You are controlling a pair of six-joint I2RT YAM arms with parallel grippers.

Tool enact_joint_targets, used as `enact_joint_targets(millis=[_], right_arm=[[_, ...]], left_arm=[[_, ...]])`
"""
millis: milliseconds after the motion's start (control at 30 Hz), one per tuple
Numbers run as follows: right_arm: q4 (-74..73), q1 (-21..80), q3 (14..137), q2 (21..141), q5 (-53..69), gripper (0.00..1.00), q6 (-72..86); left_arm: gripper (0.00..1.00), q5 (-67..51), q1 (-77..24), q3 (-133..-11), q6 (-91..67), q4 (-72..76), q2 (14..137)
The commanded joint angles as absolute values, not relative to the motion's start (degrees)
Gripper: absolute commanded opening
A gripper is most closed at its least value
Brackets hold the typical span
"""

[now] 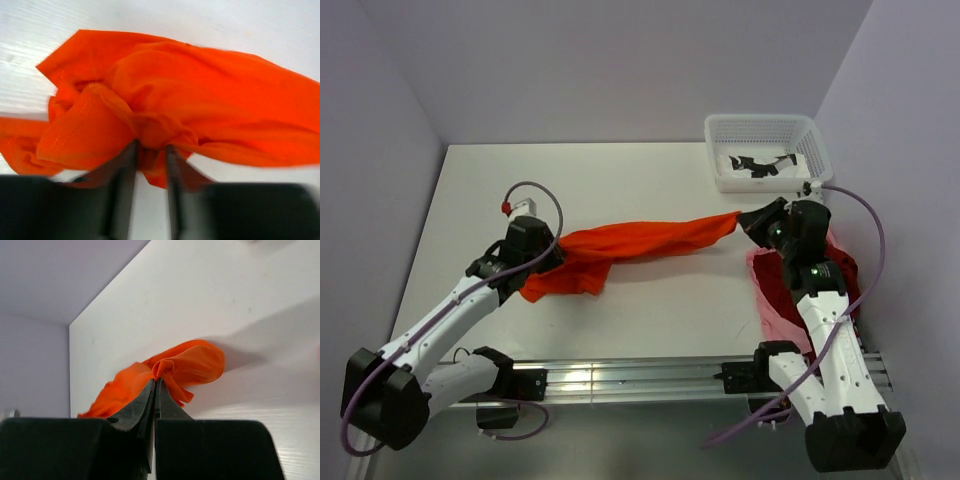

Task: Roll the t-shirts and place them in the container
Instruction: Flatten the tshirt

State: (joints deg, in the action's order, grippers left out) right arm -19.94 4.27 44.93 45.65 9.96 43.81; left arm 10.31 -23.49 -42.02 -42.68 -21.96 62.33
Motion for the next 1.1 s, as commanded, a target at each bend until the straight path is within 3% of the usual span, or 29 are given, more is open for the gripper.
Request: enact_joint_targets(millis=[0, 67, 100, 133, 233, 400, 533, 867, 1067], right_arm=[[-22.42, -3.68, 46.93, 47.37, 18.10, 0.00, 42.27], [-21.72, -7.36, 45.71, 46.59, 18.19, 0.00, 43.15], [-21.36, -8.43, 44.83, 46.06, 18.37, 0.00, 43.42], [-21.01, -9.39, 42.82, 45.53, 18.37, 0.00, 44.11], [-19.69, -13.26, 39.56, 42.81, 17.40, 0.00, 45.17], [-17.14, -17.84, 34.37, 41.83, 18.72, 0.00, 44.39], [-13.72, -18.72, 30.42, 42.54, 20.83, 0.00, 43.95], [-11.07, -18.98, 27.25, 41.66, 21.18, 0.00, 41.31], [-10.29, -18.98, 26.02, 41.84, 22.24, 0.00, 40.78]], left_arm=[[0.38, 10.89, -30.37, -39.47, -46.05, -22.50, 57.14], [0.74, 12.73, -35.04, -38.15, -47.28, -23.11, 55.29], [0.86, 13.44, -35.85, -38.06, -47.72, -24.86, 54.85], [0.91, 14.06, -36.12, -38.06, -48.07, -25.57, 54.50], [0.96, 17.04, -36.12, -38.67, -48.16, -27.94, 53.53], [0.94, 18.37, -36.04, -40.34, -47.73, -28.65, 55.36], [0.84, 16.71, -34.81, -39.99, -47.20, -26.99, 58.70], [0.72, 6.69, -23.92, -39.80, -43.25, -17.32, 62.92], [0.59, 3.08, -23.55, -42.97, -41.75, -15.30, 68.71]])
